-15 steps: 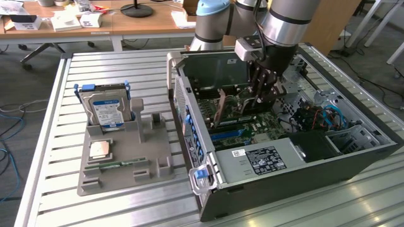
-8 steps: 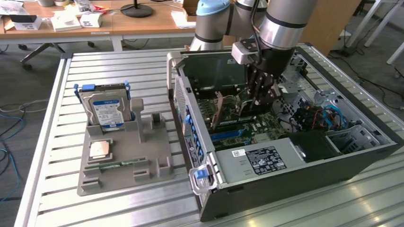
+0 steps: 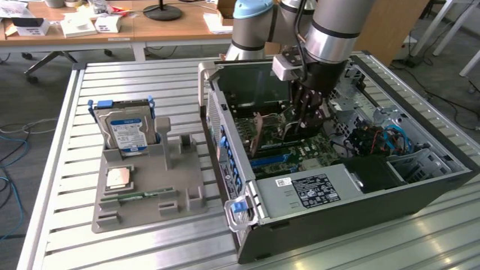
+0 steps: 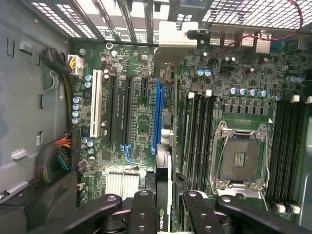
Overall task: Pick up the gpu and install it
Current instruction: 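Insert the gpu into the slot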
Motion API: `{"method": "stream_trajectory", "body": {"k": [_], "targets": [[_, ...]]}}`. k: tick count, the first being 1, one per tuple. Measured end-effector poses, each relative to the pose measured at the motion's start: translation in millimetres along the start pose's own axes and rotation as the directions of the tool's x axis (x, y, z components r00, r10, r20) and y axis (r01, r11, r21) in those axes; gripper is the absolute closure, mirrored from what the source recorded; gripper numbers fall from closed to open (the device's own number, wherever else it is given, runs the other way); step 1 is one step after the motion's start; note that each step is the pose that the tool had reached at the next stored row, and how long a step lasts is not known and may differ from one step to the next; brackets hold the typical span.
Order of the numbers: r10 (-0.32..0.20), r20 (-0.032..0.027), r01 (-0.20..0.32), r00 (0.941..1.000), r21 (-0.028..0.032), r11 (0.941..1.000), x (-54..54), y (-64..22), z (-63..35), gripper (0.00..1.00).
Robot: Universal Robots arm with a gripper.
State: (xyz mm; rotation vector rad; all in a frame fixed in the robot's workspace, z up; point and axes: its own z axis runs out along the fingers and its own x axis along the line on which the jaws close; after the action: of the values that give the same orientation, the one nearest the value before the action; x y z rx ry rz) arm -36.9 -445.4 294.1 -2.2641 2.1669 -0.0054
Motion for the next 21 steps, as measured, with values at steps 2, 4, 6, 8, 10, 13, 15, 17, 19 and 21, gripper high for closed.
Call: {"method": "stream_trajectory", "body": {"k": [2, 4, 6, 8, 10, 13, 15, 17, 19, 21], "targets": [[0.000, -0.0012, 0.000, 1.0000, 0.0000, 1.0000, 0.0, 0.7, 0.8, 0.74], [0.000, -0.0031, 0.000, 1.0000, -0.0001, 1.0000, 0.0, 1.6, 2.0, 0.74], [0.000, -0.0052, 0.000, 1.0000, -0.0002, 1.0000, -0.1, 2.7, 3.1, 0.74], [0.000, -0.0067, 0.000, 1.0000, -0.0002, 1.0000, -0.1, 4.0, 4.0, 0.74], [0.000, -0.0081, 0.000, 1.0000, -0.0004, 1.0000, -0.1, 5.5, 4.4, 0.74], [0.000, -0.0088, 0.000, 1.0000, -0.0004, 1.0000, -0.3, 8.8, 5.3, 0.74], [0.000, -0.0092, 0.000, 1.0000, -0.0004, 1.0000, -0.3, 10.9, 5.7, 0.74], [0.000, -0.0098, 0.000, 1.0000, -0.0004, 1.0000, -0.1, 11.7, 6.2, 0.74], [0.000, -0.0103, 0.000, 0.9999, -0.0004, 1.0000, 0.4, 11.9, 6.9, 0.74], [0.000, -0.0105, 0.000, 0.9999, -0.0004, 1.0000, 0.8, 13.6, 12.6, 0.74]]}}
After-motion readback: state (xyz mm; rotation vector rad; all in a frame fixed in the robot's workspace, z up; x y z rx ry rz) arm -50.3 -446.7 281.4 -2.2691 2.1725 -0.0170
